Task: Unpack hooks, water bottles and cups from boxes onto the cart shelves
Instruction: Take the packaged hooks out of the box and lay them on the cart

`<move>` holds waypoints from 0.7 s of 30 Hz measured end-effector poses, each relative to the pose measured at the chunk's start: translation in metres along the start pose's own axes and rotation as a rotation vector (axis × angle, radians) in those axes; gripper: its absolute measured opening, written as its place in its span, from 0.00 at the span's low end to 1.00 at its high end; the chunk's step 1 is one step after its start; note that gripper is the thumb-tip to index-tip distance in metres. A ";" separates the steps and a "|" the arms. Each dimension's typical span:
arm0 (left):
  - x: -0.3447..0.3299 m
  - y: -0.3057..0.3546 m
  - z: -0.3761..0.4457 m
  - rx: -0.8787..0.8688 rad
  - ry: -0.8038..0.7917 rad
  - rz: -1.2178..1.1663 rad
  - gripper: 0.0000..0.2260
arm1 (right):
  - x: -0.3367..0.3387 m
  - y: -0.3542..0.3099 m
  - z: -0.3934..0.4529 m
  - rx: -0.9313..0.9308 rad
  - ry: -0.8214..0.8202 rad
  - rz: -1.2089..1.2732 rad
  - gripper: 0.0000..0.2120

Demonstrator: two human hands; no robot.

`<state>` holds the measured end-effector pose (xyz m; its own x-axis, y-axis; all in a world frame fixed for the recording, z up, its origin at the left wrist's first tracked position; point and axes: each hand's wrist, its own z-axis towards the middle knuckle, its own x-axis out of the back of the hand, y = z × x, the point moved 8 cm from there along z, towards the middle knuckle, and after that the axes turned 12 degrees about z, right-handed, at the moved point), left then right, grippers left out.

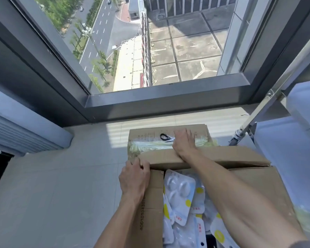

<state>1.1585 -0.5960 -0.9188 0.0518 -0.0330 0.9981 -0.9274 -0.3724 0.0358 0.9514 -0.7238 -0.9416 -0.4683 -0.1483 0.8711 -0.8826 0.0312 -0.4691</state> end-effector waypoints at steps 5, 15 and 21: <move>0.007 0.005 -0.009 -0.028 -0.093 0.005 0.22 | 0.058 -0.020 -0.068 0.146 0.261 0.253 0.11; 0.002 0.075 -0.200 -0.570 -0.123 -0.349 0.23 | 0.028 0.058 -0.255 -0.139 0.277 0.466 0.17; 0.024 0.066 -0.236 -0.394 -0.144 -0.528 0.18 | 0.032 0.083 -0.297 -0.356 0.108 0.411 0.20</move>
<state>1.0116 -0.4024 -0.8812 0.5585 -0.0730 0.8263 -0.8288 -0.0067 0.5595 0.8501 -0.4329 -0.9097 -0.7627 0.0479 0.6450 -0.5771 0.3999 -0.7120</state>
